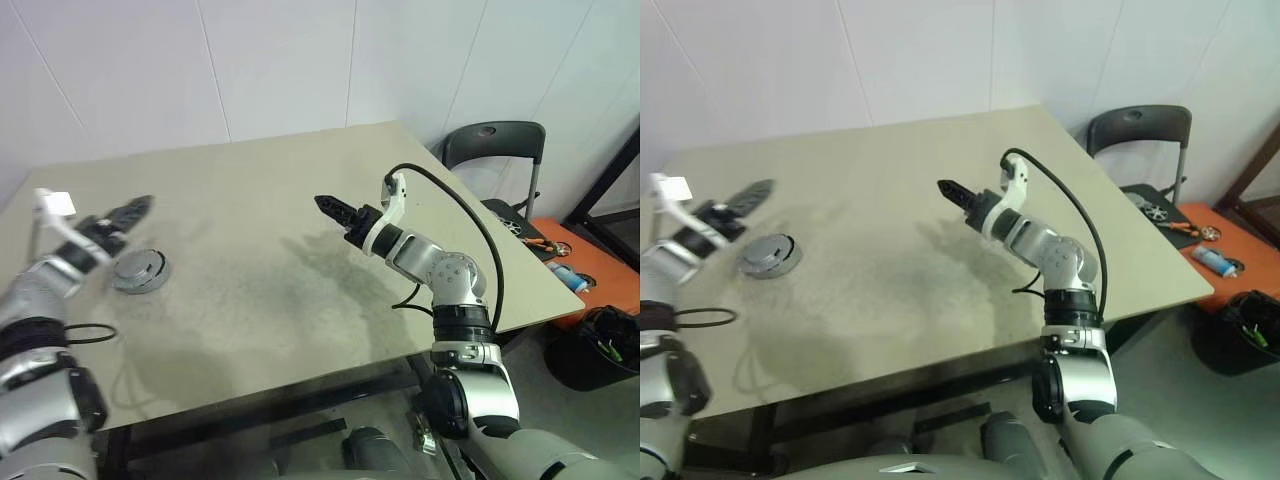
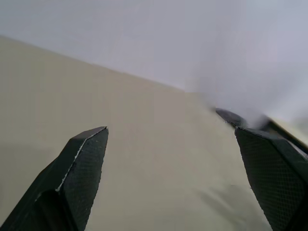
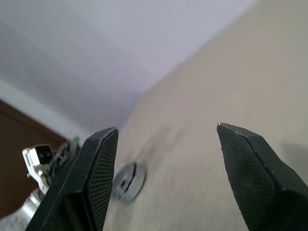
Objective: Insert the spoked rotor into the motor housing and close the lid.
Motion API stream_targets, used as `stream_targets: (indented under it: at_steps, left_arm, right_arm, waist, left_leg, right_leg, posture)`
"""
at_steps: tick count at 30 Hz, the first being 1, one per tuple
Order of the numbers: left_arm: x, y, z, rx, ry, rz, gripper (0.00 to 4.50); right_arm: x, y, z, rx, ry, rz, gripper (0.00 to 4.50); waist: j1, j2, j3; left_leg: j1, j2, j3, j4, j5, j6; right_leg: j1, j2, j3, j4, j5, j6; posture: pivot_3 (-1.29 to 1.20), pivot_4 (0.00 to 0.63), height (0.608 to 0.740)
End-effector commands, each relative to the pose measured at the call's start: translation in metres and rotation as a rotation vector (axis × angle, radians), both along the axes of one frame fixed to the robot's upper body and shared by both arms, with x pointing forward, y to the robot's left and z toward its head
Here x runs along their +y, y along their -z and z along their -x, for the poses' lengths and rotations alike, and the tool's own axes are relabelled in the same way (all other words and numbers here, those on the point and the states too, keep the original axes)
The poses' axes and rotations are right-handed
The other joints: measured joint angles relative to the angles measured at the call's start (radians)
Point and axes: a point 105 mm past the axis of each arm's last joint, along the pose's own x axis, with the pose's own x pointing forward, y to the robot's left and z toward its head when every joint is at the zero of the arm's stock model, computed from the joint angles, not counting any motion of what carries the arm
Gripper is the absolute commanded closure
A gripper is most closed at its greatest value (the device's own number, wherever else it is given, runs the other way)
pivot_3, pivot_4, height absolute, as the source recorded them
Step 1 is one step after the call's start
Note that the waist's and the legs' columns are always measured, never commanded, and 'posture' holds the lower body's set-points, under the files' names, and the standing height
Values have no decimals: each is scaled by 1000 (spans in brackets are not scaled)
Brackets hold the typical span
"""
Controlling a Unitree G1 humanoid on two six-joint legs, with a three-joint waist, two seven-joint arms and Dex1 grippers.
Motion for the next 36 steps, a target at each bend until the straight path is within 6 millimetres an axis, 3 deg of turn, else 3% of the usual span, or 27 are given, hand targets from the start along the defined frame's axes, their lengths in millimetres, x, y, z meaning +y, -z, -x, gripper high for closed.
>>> stream_targets:
  at_steps: [1, 5, 8, 14, 21, 27, 36]
  left_arm:
    - [-32, -23, 8, -90, 160, -101, 24]
    - [-49, -10, 13, -68, 299, -247, 24]
    - [-57, 3, 17, -55, 380, -374, 24]
    - [-49, 8, 16, -46, 402, -457, 24]
    - [-39, 27, 29, 10, 394, -558, 24]
    - [-40, 22, 44, -11, 368, -539, 24]
    - [-36, 17, 54, -8, 296, -528, 24]
  right_arm:
    - [0, -14, 9, -105, 14, 12, 1069]
    - [6, -15, 25, -175, -83, 93, 1069]
    - [5, -4, 39, -259, -220, 331, 1069]
    - [-24, 3, 27, -323, -231, 543, 1069]
    - [-26, 3, 12, -320, -190, 584, 1069]
    - [-12, 1, 17, -290, -200, 447, 1069]
    - [0, -3, 18, -314, -270, 457, 1069]
  waist:
    - [-10, 0, 0]
    - [-18, 1, 1]
    - [-15, 2, 1]
    - [-12, 1, 1]
    - [-12, 1, 1]
    - [3, 1, 1]
    - [13, 1, 1]
  left_leg:
    - [0, 0, 0, 0, 0, 0]
    - [0, 0, 1, 0, 0, 0]
    - [1, 0, 1, 2, 0, 0]
    - [1, 0, 1, 2, 0, 0]
    - [1, 0, 1, 1, 0, 0]
    - [0, 0, 1, 1, 0, 0]
    - [1, 0, 1, 2, 0, 0]
  right_leg:
    - [0, 0, 0, 0, 0, 0]
    - [0, 0, 1, 0, 0, 0]
    - [1, 1, 1, 1, 0, 0]
    - [3, 1, 0, -3, 0, 1]
    - [3, 1, 0, -5, 0, 1]
    - [3, 0, 0, -5, 0, 1]
    - [4, 1, 0, -4, 1, 1]
  posture:
    - [0, 0, 740]
    - [0, 0, 740]
    - [0, 0, 740]
    - [0, 0, 740]
    - [0, 0, 740]
    - [0, 0, 740]
    - [0, 0, 740]
